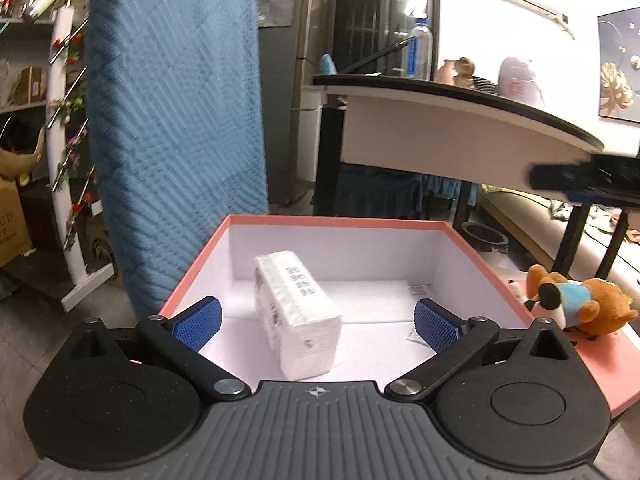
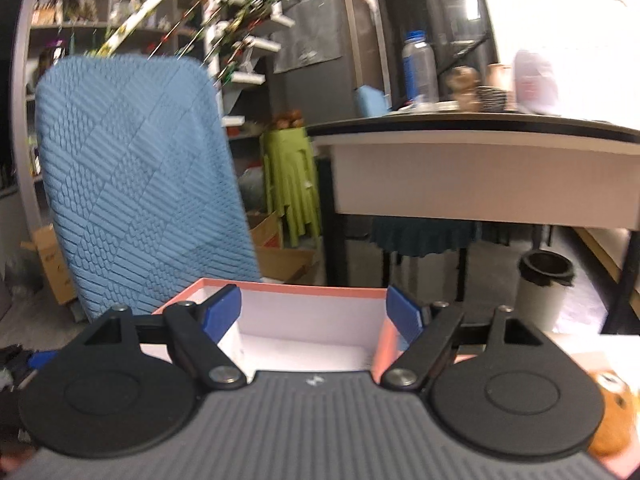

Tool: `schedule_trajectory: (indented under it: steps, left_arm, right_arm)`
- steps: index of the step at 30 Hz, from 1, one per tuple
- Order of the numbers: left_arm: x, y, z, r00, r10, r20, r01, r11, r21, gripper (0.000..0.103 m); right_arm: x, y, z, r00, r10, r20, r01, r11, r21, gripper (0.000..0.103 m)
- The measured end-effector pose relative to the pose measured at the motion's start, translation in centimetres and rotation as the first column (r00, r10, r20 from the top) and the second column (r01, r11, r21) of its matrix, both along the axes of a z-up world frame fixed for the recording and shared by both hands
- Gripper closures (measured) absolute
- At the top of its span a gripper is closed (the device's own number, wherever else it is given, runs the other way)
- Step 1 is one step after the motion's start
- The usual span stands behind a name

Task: Organize soft objects
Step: 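Withdraw the right gripper from the box back toward the plush toys, then move the left gripper to the panda plush and close on it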

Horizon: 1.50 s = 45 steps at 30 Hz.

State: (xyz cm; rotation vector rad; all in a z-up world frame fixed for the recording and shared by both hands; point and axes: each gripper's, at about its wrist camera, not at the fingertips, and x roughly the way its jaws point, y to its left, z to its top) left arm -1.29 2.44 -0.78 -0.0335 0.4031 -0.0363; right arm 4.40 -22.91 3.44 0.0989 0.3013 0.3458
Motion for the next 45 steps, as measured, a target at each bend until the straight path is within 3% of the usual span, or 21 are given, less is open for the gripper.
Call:
schedule_trajectory:
  steps: [9, 18, 25, 35, 45]
  left_arm:
    - [0.5, -3.4, -0.1, 0.998, -0.06, 0.033, 0.059, 0.998, 0.032, 0.0]
    - [0.3, -5.7, -0.3, 0.994, -0.094, 0.062, 0.091, 0.995, 0.051, 0.0]
    - [0.7, -6.4, -0.5, 0.994, -0.101, 0.05, 0.098, 0.994, 0.046, 0.0]
    - [0.7, -7.5, -0.9, 0.992, -0.115, 0.043, 0.112, 0.991, 0.072, 0.0]
    - [0.4, -10.4, -1.3, 0.98, -0.189, 0.059, 0.176, 0.967, 0.182, 0.0]
  right_arm:
    - [-6.1, -8.0, -3.4, 0.994, -0.1, 0.049, 0.098, 0.994, 0.039, 0.022]
    - [-9.4, -11.8, -6.6, 0.984, -0.173, 0.044, 0.17, 0.984, 0.058, 0.01]
    - [-10.0, -12.6, -8.3, 0.984, -0.179, 0.0, 0.179, 0.983, 0.035, 0.0]
    - [-10.5, -13.5, -8.7, 0.977, -0.211, 0.01, 0.21, 0.976, 0.05, 0.0]
    - [-10.8, -14.2, -7.8, 0.96, -0.278, 0.044, 0.272, 0.957, 0.1, 0.0]
